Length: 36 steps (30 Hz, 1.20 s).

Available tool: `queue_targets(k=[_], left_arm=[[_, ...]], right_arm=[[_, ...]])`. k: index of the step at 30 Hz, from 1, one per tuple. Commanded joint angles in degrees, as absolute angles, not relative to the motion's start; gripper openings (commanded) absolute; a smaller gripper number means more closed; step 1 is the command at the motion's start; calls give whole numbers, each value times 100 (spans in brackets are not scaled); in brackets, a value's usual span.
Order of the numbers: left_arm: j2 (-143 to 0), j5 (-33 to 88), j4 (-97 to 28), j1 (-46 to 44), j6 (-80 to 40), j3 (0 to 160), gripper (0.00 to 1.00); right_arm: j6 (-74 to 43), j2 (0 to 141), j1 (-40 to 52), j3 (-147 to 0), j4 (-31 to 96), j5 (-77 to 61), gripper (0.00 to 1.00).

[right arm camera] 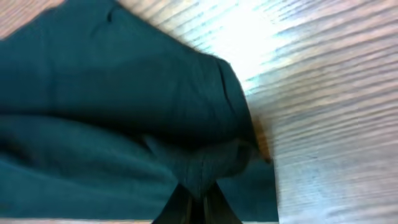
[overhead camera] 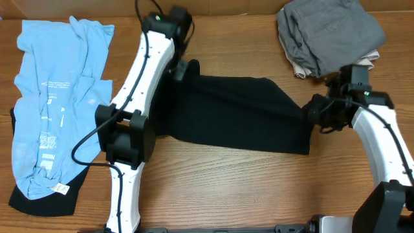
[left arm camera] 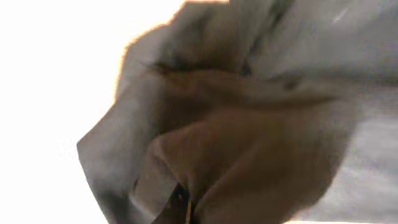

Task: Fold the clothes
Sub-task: 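Lift the black shirt with both grippers and shake it out in the air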

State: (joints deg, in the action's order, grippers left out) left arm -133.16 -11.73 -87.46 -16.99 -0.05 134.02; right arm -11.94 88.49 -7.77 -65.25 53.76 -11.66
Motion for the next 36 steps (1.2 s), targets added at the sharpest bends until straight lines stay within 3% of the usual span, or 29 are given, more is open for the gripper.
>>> queue_targets(k=[1, 10, 24, 36], left_arm=[[-13297, -1240, -9157, -1570, -196, 14564, 4], [-12919, -1070, -9679, -1127, -495, 16853, 4], [-9974, -1188, -9679, -860, -421, 17150, 4], [-8761, -1905, -9679, -860, -427, 17106, 4]], right_arm=[[-1015, 8809, -762, -7524, 5758, -1166, 4], [-845, 8809, -764, -10009, 7446, -1164, 4], [-701, 8805, -764, -13756, 9706, -1164, 4], [-701, 7706, -762, -13806, 9703, -1162, 4]])
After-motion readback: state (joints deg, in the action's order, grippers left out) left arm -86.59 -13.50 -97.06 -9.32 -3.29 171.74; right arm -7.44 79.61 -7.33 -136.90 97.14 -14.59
